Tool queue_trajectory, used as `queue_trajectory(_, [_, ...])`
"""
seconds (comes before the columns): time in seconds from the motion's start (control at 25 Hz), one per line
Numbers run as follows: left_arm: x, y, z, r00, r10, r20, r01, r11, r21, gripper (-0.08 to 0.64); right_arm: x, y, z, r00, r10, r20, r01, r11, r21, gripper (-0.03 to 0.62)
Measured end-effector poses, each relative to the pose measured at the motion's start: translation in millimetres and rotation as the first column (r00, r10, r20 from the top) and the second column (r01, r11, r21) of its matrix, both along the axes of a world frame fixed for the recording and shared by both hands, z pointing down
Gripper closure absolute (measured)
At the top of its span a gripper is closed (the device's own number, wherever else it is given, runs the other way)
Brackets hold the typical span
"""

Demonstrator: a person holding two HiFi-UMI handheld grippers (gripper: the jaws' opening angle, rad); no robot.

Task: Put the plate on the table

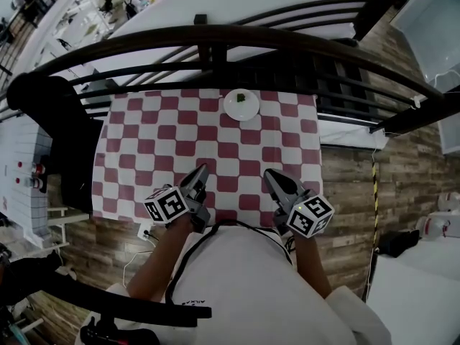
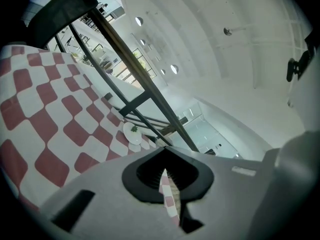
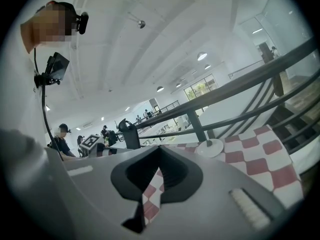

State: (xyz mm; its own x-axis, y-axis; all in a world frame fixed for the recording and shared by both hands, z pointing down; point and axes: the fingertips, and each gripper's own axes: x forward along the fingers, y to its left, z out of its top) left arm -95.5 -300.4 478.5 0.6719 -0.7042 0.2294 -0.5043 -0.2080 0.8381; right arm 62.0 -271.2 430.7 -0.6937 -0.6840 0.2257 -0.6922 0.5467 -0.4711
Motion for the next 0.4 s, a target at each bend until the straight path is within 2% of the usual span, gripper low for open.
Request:
queue_trajectory(0.16, [-1.2, -4.9, 6.0, 0.999, -0.010, 0.033, 0.011, 1.000, -0.015, 0.552, 0.2, -3.8, -2.5, 1.000, 0.000, -0.005, 0.000, 1.000, 0.009, 0.584])
queue_trajectory(0.4, [-0.4, -9.6, 4.2, 1.000, -0.008, 0.023, 0.008, 1.000, 0.001, 0.552, 1.3, -4.6, -0.4, 1.000, 0.005, -0.015, -0.005, 1.000, 0.014, 0.584])
